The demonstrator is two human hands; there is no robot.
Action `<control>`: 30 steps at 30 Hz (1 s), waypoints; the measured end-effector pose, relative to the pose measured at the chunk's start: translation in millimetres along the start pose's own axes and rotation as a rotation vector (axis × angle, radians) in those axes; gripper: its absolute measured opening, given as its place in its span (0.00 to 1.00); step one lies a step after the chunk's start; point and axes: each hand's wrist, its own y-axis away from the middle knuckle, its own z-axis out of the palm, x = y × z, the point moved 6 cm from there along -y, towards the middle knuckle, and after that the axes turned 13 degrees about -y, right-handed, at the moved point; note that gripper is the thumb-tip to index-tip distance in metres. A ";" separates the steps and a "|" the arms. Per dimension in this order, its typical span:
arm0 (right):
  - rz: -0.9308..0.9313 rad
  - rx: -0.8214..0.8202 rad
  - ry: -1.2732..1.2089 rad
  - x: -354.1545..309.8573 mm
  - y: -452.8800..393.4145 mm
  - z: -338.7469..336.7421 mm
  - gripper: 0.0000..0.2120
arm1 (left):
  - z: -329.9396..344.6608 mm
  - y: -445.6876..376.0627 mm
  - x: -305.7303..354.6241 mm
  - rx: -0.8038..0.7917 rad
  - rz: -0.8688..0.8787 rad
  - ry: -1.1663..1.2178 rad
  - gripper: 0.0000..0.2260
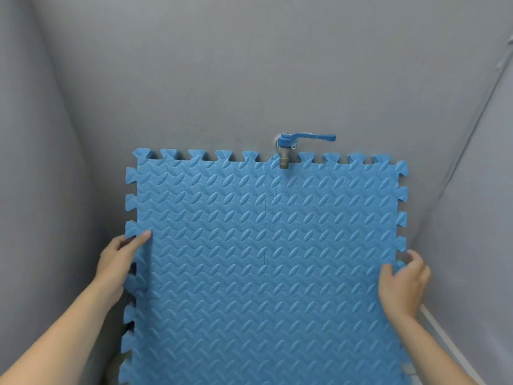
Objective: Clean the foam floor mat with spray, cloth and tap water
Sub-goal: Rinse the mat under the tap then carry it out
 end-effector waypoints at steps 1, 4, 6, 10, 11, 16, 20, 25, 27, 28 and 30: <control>-0.073 -0.013 0.001 -20.8 -4.4 6.1 0.28 | -1.2 -6.0 11.4 0.013 0.052 -0.013 0.26; -0.273 -0.080 -0.049 -95.1 -19.9 33.3 0.29 | -4.8 -25.1 42.1 0.099 0.190 -0.085 0.29; -0.444 -0.098 -0.114 -157.9 -23.9 47.7 0.27 | -2.6 -32.2 62.5 0.127 0.254 -0.158 0.31; -0.788 -0.148 -0.036 -266.9 -25.3 70.4 0.21 | 9.6 -23.8 119.2 0.278 0.520 -0.585 0.42; -0.857 -0.199 0.055 -287.4 -23.4 80.4 0.20 | 13.8 -17.7 134.5 0.303 0.611 -0.677 0.42; -0.784 -0.703 0.610 -309.6 -8.1 137.7 0.28 | 36.2 -11.3 193.9 0.171 0.946 -1.103 0.31; -0.728 -0.764 0.702 -306.5 -7.5 145.4 0.24 | 31.9 -17.8 222.9 0.133 0.913 -1.171 0.32; -0.840 -0.705 0.729 -305.2 -3.9 147.9 0.26 | -12.0 -37.2 194.4 0.186 0.494 -0.805 0.40; -0.859 -0.690 0.726 -305.0 -3.8 147.3 0.24 | -12.5 -40.1 167.7 0.037 0.338 -0.647 0.40; -0.866 -0.681 0.730 -304.4 -4.7 148.0 0.24 | -9.4 -39.0 157.5 -0.021 0.296 -0.573 0.38; -0.875 -0.683 0.727 -303.7 -6.4 149.8 0.24 | -6.4 -39.8 144.3 -0.051 0.258 -0.426 0.37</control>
